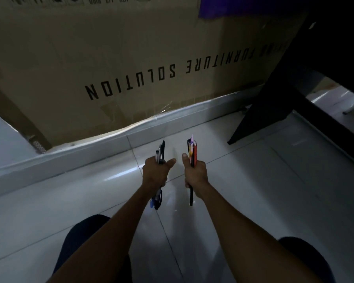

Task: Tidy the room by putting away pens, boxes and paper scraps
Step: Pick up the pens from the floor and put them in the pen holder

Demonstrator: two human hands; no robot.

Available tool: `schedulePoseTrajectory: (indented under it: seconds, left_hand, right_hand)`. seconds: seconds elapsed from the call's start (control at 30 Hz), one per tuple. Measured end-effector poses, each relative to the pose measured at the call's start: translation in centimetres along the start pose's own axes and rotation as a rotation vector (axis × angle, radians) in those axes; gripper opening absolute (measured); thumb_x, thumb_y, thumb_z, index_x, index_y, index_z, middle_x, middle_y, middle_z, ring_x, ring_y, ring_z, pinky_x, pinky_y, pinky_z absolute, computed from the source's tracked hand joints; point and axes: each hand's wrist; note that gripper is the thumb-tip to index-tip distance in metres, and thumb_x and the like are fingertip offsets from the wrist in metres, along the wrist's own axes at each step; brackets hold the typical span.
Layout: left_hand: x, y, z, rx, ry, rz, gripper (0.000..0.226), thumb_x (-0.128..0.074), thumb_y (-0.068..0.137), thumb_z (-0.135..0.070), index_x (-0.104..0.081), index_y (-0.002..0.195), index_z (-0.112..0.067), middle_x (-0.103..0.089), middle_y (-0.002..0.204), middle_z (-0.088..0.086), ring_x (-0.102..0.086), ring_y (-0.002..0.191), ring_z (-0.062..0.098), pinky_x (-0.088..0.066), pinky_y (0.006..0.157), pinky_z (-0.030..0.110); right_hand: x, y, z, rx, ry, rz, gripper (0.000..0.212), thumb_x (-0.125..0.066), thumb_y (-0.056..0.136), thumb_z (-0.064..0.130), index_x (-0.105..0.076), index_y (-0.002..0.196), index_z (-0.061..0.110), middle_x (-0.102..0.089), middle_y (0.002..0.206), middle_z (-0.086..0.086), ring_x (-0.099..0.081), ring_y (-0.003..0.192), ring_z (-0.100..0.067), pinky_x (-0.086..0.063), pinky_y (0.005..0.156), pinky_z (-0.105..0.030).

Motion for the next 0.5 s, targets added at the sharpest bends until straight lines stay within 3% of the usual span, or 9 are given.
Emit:
schedulePoseTrajectory:
  seconds: [0.17,0.4,0.5]
  left_hand:
    - [-1.2,-0.3,1.1,0.005,0.079,-0.020,0.032,-0.070,0.085,-0.024,-0.045,0.068,-0.014,-0.051,0.057,0.005,-0.048,0.043,0.016,-0.042,0.042,0.025]
    - [-1.9,-1.5,-0.1,-0.026,0.064,0.069,0.034,-0.061,0.092,-0.029,-0.050,0.065,-0.011,-0.055,0.049,0.006,-0.052,0.035,0.015,-0.045,0.041,0.025]
    - [-1.7,-2.3,-1.5,0.005,0.075,0.089,0.033,-0.062,0.091,-0.029,-0.048,0.067,-0.011,-0.051,0.051,0.006,-0.048,0.035,0.015,-0.042,0.039,0.024]
  right_hand:
    - [0.6,0.3,-0.8,0.000,-0.015,0.018,0.043,-0.051,0.093,0.049,-0.049,0.071,0.011,-0.046,0.053,-0.005,-0.048,0.039,-0.018,-0.041,0.040,-0.024]
    - [1.3,-0.3,-0.7,-0.004,-0.086,0.024,0.045,-0.049,0.093,0.051,-0.051,0.071,0.012,-0.046,0.057,-0.003,-0.048,0.047,-0.017,-0.042,0.041,-0.025]
    - [1.7,-1.2,0.6,-0.026,-0.104,0.015,0.043,-0.051,0.092,0.050,-0.053,0.071,0.013,-0.047,0.057,-0.001,-0.049,0.049,-0.017,-0.046,0.048,-0.029]
Point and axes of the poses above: each hand's wrist, its own y-axis towards the middle knuckle, its own x-axis out of the back of the hand, z = x × y
